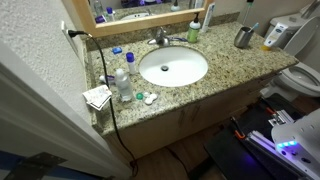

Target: Move clear bottle to the right side of the sink

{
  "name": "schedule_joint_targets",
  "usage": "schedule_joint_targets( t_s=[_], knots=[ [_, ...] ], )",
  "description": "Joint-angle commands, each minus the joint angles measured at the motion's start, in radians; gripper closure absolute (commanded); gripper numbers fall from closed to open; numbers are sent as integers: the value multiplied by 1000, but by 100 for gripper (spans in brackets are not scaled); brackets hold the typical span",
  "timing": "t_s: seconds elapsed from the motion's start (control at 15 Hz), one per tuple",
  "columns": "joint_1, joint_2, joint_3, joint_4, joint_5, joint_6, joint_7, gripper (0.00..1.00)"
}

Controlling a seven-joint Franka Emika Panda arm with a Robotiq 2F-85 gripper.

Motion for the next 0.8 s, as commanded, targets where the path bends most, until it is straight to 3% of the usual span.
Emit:
schedule_joint_targets(
  t_s=[0.0, 0.07, 0.33, 0.73],
  knots=[
    [61, -53, 44, -36, -6, 43, -88, 0],
    [53, -6, 51, 4, -2, 1, -10, 0],
    [86, -8, 54, 4, 9, 22, -97, 0],
    [222, 104, 203, 94, 34, 188, -140, 0]
  ],
)
